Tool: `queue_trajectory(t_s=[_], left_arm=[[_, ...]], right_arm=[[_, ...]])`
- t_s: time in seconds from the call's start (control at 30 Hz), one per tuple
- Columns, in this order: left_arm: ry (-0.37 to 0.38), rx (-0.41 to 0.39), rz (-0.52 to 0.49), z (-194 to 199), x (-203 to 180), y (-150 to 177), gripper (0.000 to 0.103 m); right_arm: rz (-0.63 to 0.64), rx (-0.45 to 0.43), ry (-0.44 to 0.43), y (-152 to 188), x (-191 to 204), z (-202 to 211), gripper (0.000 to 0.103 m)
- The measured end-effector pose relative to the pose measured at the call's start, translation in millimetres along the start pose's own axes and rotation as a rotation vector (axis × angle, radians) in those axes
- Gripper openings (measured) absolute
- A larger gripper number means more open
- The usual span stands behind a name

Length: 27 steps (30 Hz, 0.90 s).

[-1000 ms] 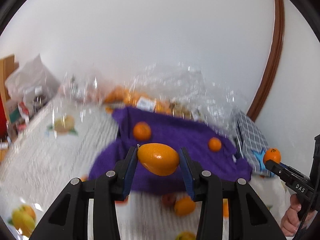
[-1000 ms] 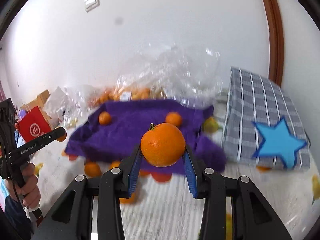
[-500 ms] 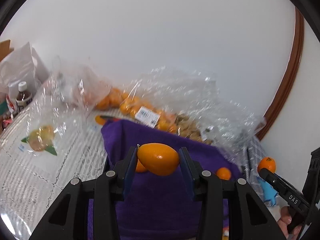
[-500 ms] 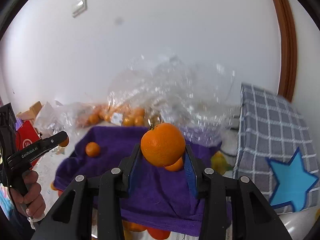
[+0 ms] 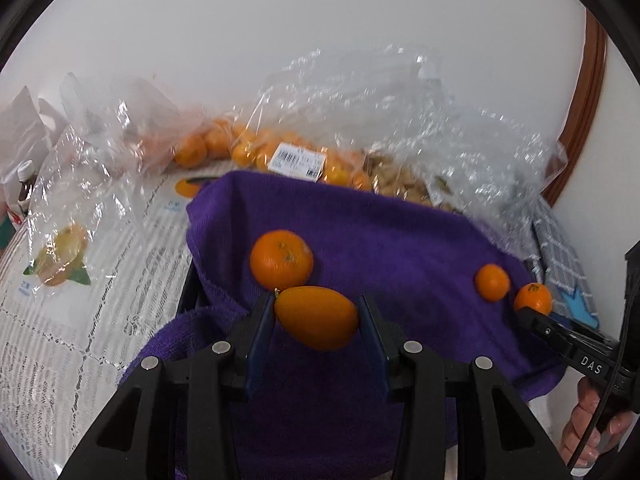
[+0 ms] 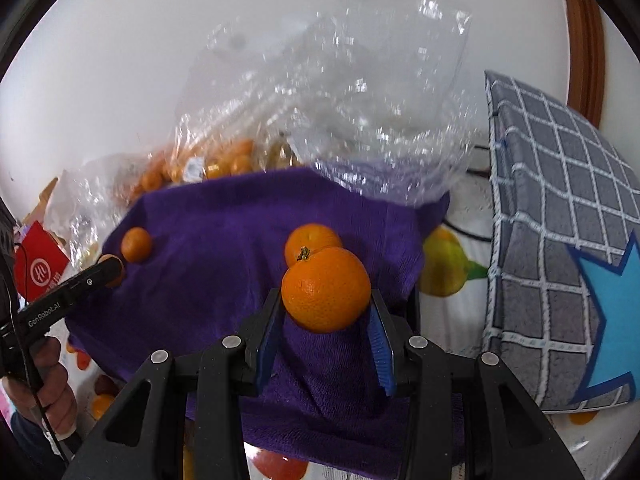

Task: Organize fruits
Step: 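Open both tools to release the fruits onto the towel, then withdraw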

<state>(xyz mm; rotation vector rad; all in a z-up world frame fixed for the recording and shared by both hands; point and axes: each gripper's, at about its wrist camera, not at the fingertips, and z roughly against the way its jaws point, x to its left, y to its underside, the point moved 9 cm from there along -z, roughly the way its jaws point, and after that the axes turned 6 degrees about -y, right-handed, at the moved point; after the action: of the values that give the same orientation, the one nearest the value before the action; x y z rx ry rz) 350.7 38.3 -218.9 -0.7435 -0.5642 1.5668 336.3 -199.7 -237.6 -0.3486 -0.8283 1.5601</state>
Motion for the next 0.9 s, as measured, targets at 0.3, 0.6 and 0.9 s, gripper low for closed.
queue_trajectory(t_s=[0.3, 0.6, 0.9], left_arm=[[-0.047, -0.005, -0.018, -6.6, 3.4, -0.2, 0.041], [-0.101, 0.017, -0.048, -11.1, 5.2, 1.6, 0.041], [-0.086, 0.019, -0.033, -10.8, 8.4, 1.1, 0.052]], right_arm=[[0.042, 0.027, 0.003, 8.8, 6.7, -9.8, 0.041], [0.078, 0.038, 0.015, 12.2, 9.9, -10.2, 0.042], [0.073, -0.023, 0.03, 4.0, 7.2, 8.0, 0.062]])
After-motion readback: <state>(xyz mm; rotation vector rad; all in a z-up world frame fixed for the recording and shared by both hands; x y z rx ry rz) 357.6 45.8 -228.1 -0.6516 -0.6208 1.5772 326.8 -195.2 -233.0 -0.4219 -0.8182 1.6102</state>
